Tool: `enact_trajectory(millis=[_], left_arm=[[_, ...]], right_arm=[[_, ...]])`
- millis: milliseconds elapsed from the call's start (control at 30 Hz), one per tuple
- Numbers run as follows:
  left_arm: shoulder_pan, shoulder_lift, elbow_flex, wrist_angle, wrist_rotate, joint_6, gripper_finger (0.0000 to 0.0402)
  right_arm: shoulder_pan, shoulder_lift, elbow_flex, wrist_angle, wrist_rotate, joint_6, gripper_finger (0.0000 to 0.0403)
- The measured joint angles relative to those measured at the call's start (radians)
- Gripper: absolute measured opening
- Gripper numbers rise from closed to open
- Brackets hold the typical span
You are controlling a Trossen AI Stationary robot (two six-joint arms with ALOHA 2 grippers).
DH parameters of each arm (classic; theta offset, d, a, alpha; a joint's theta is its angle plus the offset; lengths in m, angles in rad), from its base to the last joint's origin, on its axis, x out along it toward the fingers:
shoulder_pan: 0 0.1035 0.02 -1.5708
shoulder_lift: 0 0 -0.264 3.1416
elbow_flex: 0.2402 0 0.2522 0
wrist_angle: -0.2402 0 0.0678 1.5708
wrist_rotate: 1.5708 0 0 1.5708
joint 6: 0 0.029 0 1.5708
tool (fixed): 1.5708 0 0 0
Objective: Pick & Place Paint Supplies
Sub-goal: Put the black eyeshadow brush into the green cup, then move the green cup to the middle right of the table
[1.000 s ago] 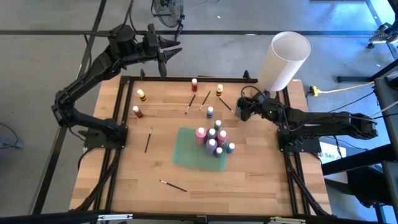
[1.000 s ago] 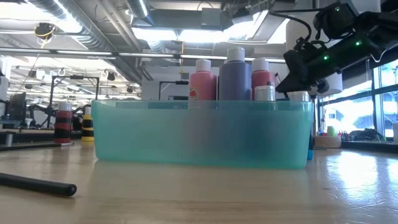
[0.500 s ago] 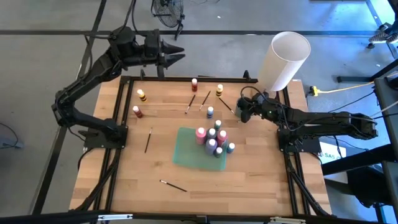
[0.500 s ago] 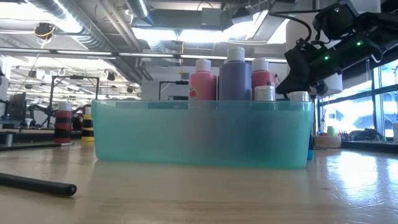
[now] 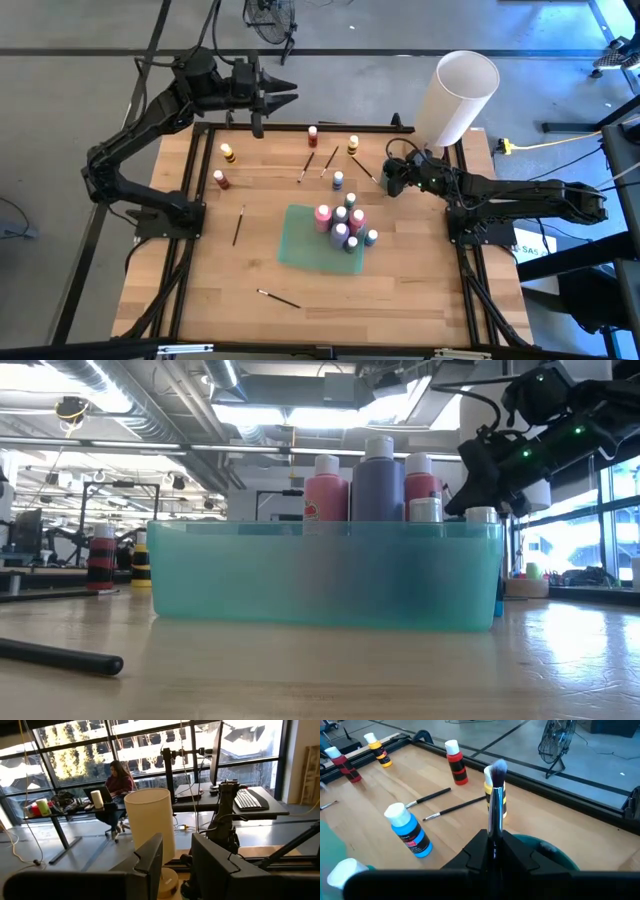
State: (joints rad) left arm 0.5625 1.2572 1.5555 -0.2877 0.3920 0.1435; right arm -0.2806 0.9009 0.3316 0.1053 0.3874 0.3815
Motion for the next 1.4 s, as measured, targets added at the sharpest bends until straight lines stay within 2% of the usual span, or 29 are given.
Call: enact_trajectory(millis=[133,333,467,667,867,1100,1233,1400], left_arm=[[0.007,0.000,0.000,-0.001,-0.002,0.001,0.0098],[0.011,0.000,0.000,-0.008,-0.005,0.036,0.0098],[0.011,-0.003,0.000,-0.029,-0.005,0.070,0.0098],[0.011,-0.003,0.000,-0.072,-0.005,0.107,0.0098],[0.011,-0.020,0.000,-0.108,-0.008,0.125,0.0098],[0.011,-0.078,0.000,-0.188,-0.014,0.141,0.0098],[0.011,-0.113,0.000,-0.268,-0.014,0.141,0.0098],[0.011,-0.130,0.000,-0.327,-0.014,0.109,0.0098]], right_arm=[[0.000,0.000,0.014,-0.019,0.001,-0.001,0.0061],[-0.014,0.000,0.022,-0.067,0.002,0.017,0.0124],[-0.016,0.000,0.022,-0.039,0.004,0.022,0.0165],[-0.015,-0.004,0.097,-0.058,0.003,0.007,0.0196],[-0.006,-0.004,0.274,-0.262,-0.015,-0.092,0.0198],[0.030,-0.004,0.535,-0.623,-0.123,-0.219,0.0188],[0.048,-0.004,0.639,-0.814,-0.164,-0.298,0.0184],[0.055,-0.005,0.700,-1.004,-0.206,-0.175,0.0184]])
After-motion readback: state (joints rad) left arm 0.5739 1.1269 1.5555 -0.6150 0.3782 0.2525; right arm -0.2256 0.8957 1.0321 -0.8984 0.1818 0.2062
